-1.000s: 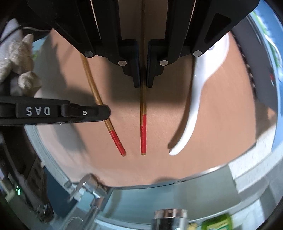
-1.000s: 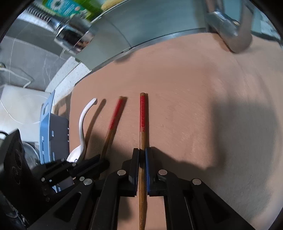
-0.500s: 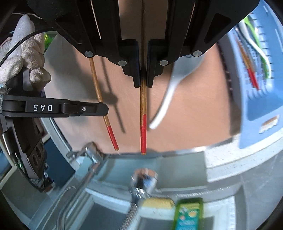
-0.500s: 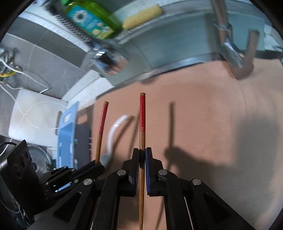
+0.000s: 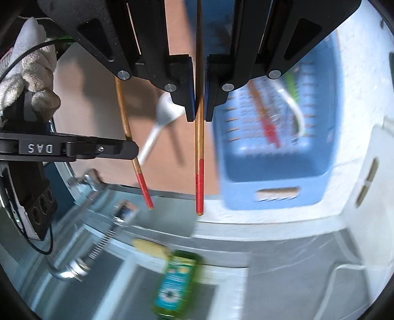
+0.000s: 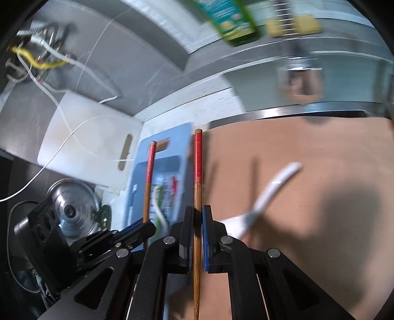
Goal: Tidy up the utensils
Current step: 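Lift both chopsticks and carry them over the blue basket, then lower the chopsticks into the basket and open both tools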
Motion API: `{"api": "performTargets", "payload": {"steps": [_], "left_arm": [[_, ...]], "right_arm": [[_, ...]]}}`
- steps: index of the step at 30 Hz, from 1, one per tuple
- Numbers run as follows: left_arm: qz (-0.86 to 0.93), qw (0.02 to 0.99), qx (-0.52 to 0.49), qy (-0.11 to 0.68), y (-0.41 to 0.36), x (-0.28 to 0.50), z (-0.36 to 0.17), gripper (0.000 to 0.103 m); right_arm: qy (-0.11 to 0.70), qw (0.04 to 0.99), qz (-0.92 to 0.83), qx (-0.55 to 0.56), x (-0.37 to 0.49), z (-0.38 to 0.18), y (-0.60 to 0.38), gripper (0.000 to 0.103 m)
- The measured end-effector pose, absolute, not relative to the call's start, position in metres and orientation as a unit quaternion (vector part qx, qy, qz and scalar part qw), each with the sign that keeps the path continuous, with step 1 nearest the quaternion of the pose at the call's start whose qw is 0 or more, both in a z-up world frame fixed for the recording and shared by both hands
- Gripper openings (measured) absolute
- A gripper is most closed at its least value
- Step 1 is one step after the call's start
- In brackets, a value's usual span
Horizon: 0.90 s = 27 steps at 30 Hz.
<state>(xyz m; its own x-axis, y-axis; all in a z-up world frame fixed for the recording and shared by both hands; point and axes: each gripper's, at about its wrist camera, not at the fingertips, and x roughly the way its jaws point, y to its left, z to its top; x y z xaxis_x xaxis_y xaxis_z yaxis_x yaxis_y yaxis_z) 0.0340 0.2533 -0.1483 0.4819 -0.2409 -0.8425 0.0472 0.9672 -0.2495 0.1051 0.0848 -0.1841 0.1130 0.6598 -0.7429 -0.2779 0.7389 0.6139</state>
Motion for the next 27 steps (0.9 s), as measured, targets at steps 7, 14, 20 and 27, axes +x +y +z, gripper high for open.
{"api": "performTargets", "payload": {"steps": [7, 14, 20, 27], "left_arm": [[-0.036, 0.851, -0.117, 0.511, 0.307, 0.022, -0.166, 0.006], [-0.018, 0.844, -0.125, 0.522, 0.331, 0.022, -0.186, 0.006], [-0.017, 0.838, -0.125, 0.530, 0.332, 0.025, -0.199, 0.006], [-0.012, 0.833, -0.120, 0.541, 0.330, 0.027, -0.213, 0.006]], "right_arm": [[0.600, 0.709, 0.338, 0.148, 0.096, -0.201, 0.152, 0.006], [0.614, 0.705, 0.333, 0.123, 0.094, -0.222, 0.195, 0.006], [0.622, 0.708, 0.323, 0.086, 0.092, -0.235, 0.222, 0.006], [0.631, 0.708, 0.312, 0.056, 0.091, -0.248, 0.240, 0.006]]}}
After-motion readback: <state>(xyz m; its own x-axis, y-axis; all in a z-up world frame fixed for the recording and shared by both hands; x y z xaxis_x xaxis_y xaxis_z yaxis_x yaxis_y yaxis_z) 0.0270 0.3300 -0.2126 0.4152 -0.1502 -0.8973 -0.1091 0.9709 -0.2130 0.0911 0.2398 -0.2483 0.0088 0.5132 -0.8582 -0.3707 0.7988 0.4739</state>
